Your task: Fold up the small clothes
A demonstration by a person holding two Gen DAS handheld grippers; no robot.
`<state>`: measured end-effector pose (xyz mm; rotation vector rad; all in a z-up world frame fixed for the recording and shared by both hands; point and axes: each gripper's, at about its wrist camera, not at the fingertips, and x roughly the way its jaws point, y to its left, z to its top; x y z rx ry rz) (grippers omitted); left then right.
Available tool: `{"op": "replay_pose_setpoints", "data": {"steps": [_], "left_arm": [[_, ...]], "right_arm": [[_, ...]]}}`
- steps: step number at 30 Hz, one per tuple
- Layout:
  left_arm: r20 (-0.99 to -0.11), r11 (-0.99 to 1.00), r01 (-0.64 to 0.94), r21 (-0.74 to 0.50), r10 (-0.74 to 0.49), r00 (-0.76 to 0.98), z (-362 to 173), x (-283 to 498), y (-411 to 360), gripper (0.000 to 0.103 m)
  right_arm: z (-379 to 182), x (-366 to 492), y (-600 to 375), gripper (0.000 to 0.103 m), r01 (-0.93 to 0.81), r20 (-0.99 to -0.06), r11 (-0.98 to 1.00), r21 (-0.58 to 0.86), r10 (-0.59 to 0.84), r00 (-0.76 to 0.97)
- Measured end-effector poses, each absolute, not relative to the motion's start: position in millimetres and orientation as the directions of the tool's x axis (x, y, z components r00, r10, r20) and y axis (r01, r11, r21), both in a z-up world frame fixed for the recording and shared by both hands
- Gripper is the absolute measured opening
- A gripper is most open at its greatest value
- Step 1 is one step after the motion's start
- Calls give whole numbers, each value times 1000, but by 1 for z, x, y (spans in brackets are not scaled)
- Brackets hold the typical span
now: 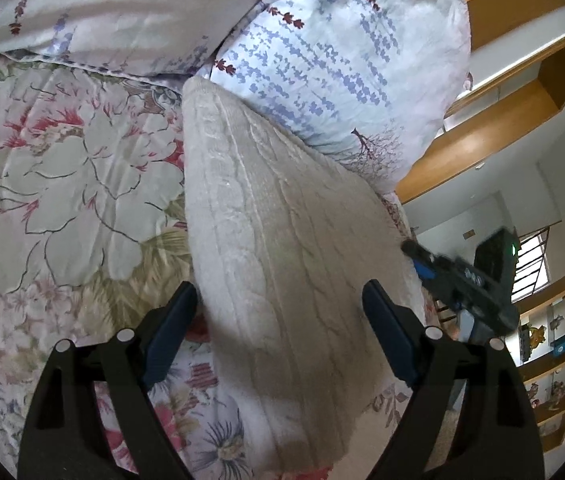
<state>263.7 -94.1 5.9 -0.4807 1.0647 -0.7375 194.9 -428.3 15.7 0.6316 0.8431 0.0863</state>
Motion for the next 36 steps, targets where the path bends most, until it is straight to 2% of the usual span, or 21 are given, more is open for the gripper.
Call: {"op": "replay_pose_setpoints", "data": {"steps": [4,7,12,13,14,15,17,19,24,30,34,35,36], "left_arm": [[-607,669,318,-671,-743,281,8,256,-93,83],[-629,689,327,-646,-724,284,8,248,-96,76],[-651,725,342,-597,-688,323,11,236,-96,68],[-652,729,340,-594,-684,327,11,236,-96,65],[-653,733,338,-590,-679,334,11,235,-96,60],[-653,736,339,-586,-677,340,12,233,-95,57],[-647,734,344,-585,-678,348,15,230,-94,49],[-640,725,354,-590,-688,342,18,226,-91,47],[-647,728,370,-577,-684,338,16,218,-89,47],[-663,746,383,-544,-662,349,10,215,-89,50],[-655,735,367,-571,-677,336,4,218,-87,55],[-658,731,359,-581,-681,322,6,219,-85,60],[-657,728,351,-590,-685,316,7,220,-83,62]], "right_arm": [[10,167,-425,32,136,-659,800,584,369,655],[6,157,-413,31,107,-677,823,558,377,633],[4,146,-412,31,81,-653,811,580,403,641],[3,145,-409,27,74,-657,824,562,391,644],[3,143,-408,17,68,-659,833,549,382,647],[8,141,-405,13,62,-652,843,534,363,665],[21,134,-407,11,47,-616,847,530,347,707],[32,128,-407,11,33,-597,856,517,332,730],[10,132,-402,11,84,-689,896,437,273,671],[-5,135,-405,12,84,-676,884,461,288,679],[-8,136,-409,15,94,-669,867,490,305,677],[-6,133,-410,20,96,-673,869,486,302,675],[-1,133,-411,31,105,-680,871,481,294,672]]}}
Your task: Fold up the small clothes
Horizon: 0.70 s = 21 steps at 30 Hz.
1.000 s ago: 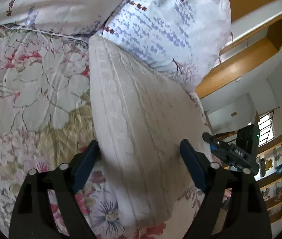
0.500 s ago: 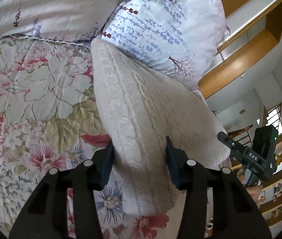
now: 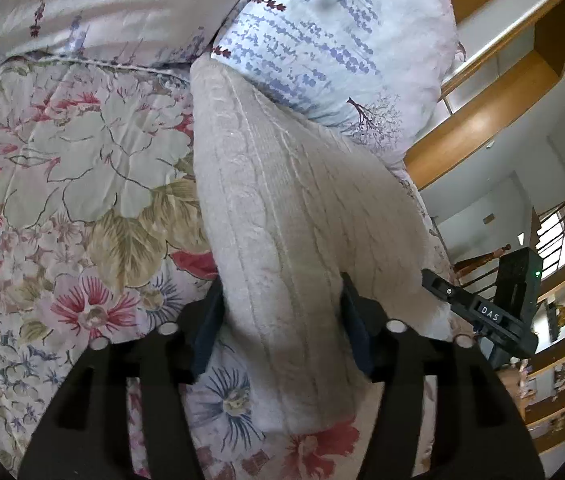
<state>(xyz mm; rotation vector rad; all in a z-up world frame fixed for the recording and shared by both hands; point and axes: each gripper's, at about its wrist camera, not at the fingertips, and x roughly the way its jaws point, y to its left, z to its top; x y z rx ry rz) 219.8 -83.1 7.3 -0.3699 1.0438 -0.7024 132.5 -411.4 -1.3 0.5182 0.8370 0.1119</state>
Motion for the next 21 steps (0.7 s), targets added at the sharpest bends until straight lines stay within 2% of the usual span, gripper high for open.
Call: {"op": "replay_pose_setpoints", "data": {"steps": [2,4,6,8,11,21], "left_arm": [[-651,718,340,-608,-696,304,11,221,-79,78],[-633,705,341,-622,-709,311,15,220,-74,87],[-628,702,333,-629,-712,314,19,224,-72,90],[-633,699,310,-645,-715,297,20,232,-74,92],[-649,709,284,-646,-706,285,20,245,-82,92],[-740,788,363,-498,-604,295,20,257,-116,93]], "right_arm": [[7,131,-416,46,119,-675,859,497,297,676],[18,132,-426,60,117,-631,820,560,330,702],[28,138,-436,76,99,-580,771,630,381,720],[33,149,-440,80,88,-568,753,652,408,715],[31,173,-444,80,115,-605,753,648,417,678],[-4,209,-450,80,184,-662,708,682,491,566]]}}
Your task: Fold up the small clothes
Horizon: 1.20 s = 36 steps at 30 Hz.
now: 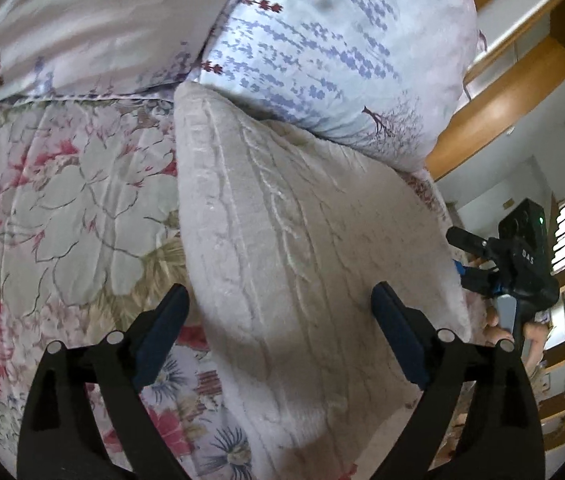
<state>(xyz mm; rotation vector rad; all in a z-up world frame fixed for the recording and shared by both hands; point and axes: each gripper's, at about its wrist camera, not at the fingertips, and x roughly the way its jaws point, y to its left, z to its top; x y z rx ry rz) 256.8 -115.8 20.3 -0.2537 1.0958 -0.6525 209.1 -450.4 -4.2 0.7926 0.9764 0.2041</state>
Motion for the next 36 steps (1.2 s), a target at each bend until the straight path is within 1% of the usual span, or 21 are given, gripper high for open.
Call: {"op": "replay_pose_setpoints", "data": {"steps": [6,10,11,12,19,22,23,24,25,26,27,29,30,32,34,36], "left_arm": [[-763,805,389,-448,-571,302,19,263,-130,96],[-767,806,391,-443,-567,300,15,268,-138,97],[-766,805,391,-446,-569,299,14,269,-138,97],[-764,803,390,-451,-574,296,13,270,-138,97],[-759,802,395,-449,-575,304,11,272,-141,98],[-755,799,396,-452,-579,308,10,274,-144,98],[-750,796,392,-460,-585,309,9,275,-144,98],[-744,794,388,-469,-591,310,10,274,-142,96],[-741,792,386,-473,-594,312,10,272,-140,92],[-733,787,378,-487,-604,314,10,272,-137,84],[-726,785,372,-496,-610,319,10,271,-133,80],[-711,776,367,-512,-623,327,13,270,-126,61],[-697,766,363,-531,-638,328,15,270,-120,57],[-668,741,360,-567,-669,325,17,271,-111,44],[-650,724,374,-580,-688,324,22,268,-104,40],[-643,724,395,-566,-687,337,30,261,-96,39]], "right_arm": [[-13,213,-448,80,164,-648,691,704,528,549],[-13,216,-440,79,126,-643,702,701,546,537],[-12,216,-439,76,118,-640,701,704,553,533],[-15,217,-436,69,109,-633,690,716,574,519],[-19,223,-427,61,75,-588,644,761,636,500],[-19,223,-424,57,60,-587,654,754,631,507],[-20,223,-422,45,55,-586,652,756,637,501],[-22,223,-421,40,58,-579,641,765,646,497],[-23,223,-421,39,61,-572,634,771,648,502],[-23,222,-420,37,56,-571,637,769,644,509],[-21,221,-419,35,48,-572,645,763,638,516],[-16,219,-416,34,41,-571,655,754,625,532],[-12,218,-414,33,35,-571,663,748,615,544],[-6,216,-410,32,22,-560,667,745,608,563],[4,213,-403,31,-3,-542,670,742,602,587],[14,211,-389,31,-36,-528,678,734,604,598]]}}
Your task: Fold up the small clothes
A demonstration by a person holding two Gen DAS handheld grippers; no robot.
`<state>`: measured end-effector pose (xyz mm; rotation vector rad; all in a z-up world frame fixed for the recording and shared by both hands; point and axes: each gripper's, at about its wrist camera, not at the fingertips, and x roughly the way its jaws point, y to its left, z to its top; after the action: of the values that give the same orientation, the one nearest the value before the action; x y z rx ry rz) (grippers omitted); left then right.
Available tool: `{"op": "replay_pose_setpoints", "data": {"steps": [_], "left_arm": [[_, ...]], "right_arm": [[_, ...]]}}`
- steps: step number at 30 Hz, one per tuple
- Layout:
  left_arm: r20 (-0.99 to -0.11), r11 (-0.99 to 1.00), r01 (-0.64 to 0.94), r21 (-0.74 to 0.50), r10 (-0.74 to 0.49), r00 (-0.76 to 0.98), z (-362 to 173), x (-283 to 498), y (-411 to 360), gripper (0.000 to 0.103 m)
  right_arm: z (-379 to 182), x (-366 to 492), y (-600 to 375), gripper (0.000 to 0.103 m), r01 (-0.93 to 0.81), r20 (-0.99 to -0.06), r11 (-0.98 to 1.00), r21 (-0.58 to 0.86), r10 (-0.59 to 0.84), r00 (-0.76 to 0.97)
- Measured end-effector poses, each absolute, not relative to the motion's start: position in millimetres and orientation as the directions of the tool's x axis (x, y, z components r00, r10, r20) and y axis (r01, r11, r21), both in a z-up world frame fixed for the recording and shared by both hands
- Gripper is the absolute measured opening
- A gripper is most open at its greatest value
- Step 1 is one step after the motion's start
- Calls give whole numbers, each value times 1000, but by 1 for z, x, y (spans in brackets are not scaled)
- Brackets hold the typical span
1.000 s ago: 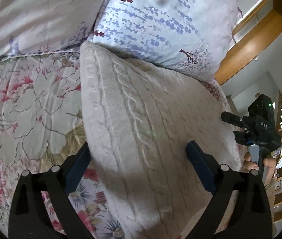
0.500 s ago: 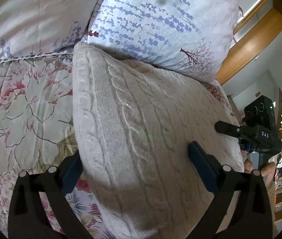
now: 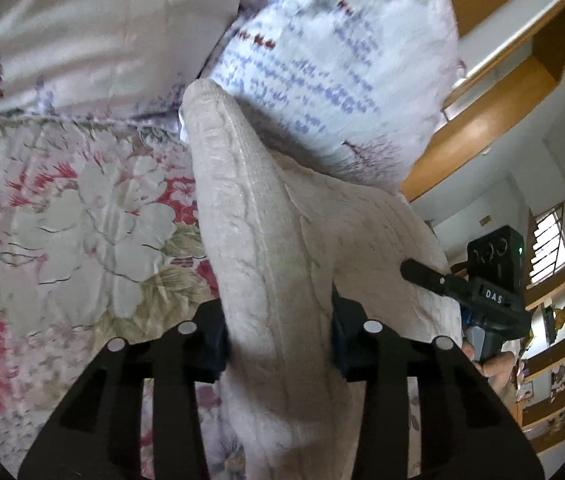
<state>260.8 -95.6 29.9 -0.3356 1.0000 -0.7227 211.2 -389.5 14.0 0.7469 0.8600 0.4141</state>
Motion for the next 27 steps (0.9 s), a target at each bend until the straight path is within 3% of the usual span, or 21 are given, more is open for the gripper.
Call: {"op": "replay_pose_setpoints", "data": {"steps": [9,12,14,17,21,26,27], "left_arm": [[-647,769,355,-532,-639,416,51,237,13,41],[-691,803,266,-533,-595,410,29,245,40,44],[-697,802,217,-557,-593,403,10,250,49,54],[-681,791,197,-580,-603,415,6,250,51,61],[-686,852,258,-456,-521,508,34,231,48,65],[-634,876,362,-320,-482,605,61,199,38,69],[-633,871,389,-300,-487,602,62,193,33,69]], "right_arm": [[26,221,-295,30,-192,-499,706,681,640,584],[11,229,-267,30,-160,-550,738,656,612,568],[-1,236,-259,35,-104,-600,773,626,562,569],[-2,239,-266,41,-75,-612,761,645,573,545],[16,234,-291,48,-53,-582,750,659,554,595],[27,227,-304,47,-66,-558,761,646,529,639],[26,229,-298,31,-84,-568,770,632,535,626]]}}
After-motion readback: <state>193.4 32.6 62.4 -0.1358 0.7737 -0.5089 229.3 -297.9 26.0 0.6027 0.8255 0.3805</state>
